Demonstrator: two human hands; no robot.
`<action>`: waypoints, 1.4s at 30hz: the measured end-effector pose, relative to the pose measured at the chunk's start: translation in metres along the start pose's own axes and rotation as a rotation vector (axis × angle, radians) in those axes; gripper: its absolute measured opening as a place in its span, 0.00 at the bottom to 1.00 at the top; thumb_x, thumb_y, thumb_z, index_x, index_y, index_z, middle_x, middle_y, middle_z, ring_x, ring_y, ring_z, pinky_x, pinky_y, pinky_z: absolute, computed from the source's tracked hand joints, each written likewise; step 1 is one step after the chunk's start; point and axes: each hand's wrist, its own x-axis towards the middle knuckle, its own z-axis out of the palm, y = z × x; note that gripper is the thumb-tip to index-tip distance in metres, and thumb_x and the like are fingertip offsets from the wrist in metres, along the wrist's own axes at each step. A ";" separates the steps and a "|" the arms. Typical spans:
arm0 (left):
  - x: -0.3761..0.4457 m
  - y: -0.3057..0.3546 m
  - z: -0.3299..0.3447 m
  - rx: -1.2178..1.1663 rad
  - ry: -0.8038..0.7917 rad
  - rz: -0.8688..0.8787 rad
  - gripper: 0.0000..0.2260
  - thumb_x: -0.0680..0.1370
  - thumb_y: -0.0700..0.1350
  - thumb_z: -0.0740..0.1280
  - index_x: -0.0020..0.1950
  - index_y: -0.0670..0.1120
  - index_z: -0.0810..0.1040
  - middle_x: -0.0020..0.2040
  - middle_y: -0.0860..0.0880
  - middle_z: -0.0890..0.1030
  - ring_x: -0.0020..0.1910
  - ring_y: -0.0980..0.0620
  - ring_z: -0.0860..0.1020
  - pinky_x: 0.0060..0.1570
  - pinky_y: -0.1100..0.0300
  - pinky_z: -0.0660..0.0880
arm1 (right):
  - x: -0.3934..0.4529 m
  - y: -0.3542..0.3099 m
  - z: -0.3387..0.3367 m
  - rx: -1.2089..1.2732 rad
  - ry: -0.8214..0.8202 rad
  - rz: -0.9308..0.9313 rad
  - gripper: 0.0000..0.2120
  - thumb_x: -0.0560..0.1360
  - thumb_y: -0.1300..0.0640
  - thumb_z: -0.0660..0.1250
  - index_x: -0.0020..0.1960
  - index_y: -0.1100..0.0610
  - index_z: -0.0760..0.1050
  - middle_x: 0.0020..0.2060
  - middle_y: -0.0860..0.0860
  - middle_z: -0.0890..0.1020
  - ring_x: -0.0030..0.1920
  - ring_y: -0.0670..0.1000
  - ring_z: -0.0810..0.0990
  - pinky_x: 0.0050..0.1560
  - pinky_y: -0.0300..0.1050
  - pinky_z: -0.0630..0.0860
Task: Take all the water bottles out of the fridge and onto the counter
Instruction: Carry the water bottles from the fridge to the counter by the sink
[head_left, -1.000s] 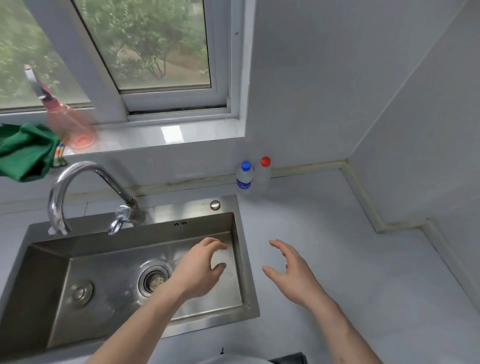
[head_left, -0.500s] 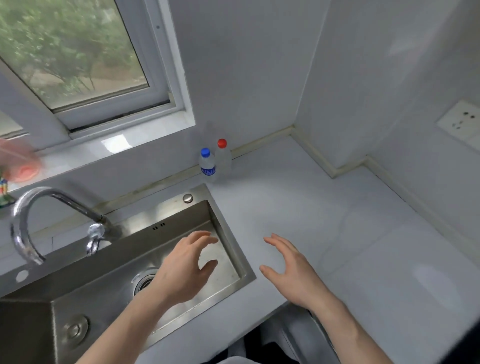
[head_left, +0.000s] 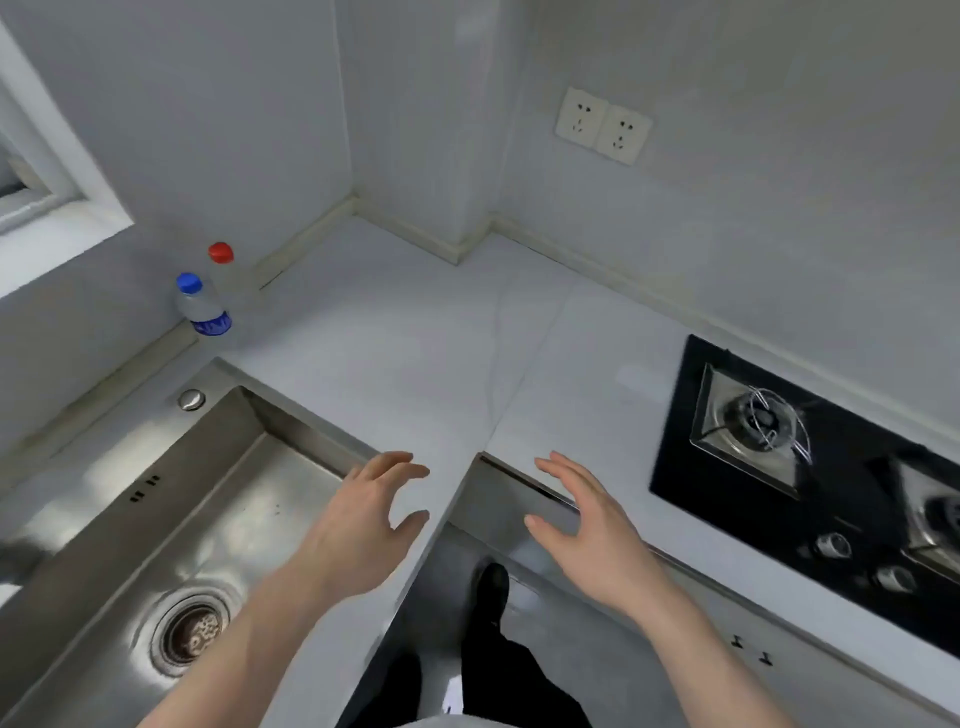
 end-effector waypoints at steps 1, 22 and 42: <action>-0.003 0.008 0.003 -0.002 -0.015 0.031 0.20 0.80 0.54 0.68 0.72 0.58 0.72 0.76 0.59 0.67 0.72 0.51 0.69 0.71 0.58 0.67 | -0.015 0.006 -0.002 0.010 0.044 0.012 0.29 0.81 0.46 0.69 0.79 0.37 0.63 0.78 0.29 0.59 0.76 0.31 0.59 0.74 0.34 0.56; -0.048 0.338 0.144 0.087 -0.381 0.874 0.19 0.79 0.54 0.70 0.70 0.61 0.74 0.74 0.66 0.66 0.71 0.60 0.66 0.66 0.64 0.63 | -0.357 0.164 -0.081 0.258 0.801 0.434 0.29 0.79 0.49 0.73 0.77 0.38 0.67 0.78 0.33 0.62 0.71 0.38 0.72 0.56 0.30 0.75; -0.203 0.634 0.394 0.195 -0.750 1.441 0.20 0.78 0.56 0.70 0.69 0.62 0.73 0.74 0.64 0.67 0.73 0.61 0.66 0.71 0.63 0.61 | -0.644 0.327 -0.098 0.266 1.316 0.823 0.26 0.80 0.45 0.71 0.75 0.37 0.69 0.76 0.33 0.66 0.75 0.32 0.64 0.75 0.39 0.65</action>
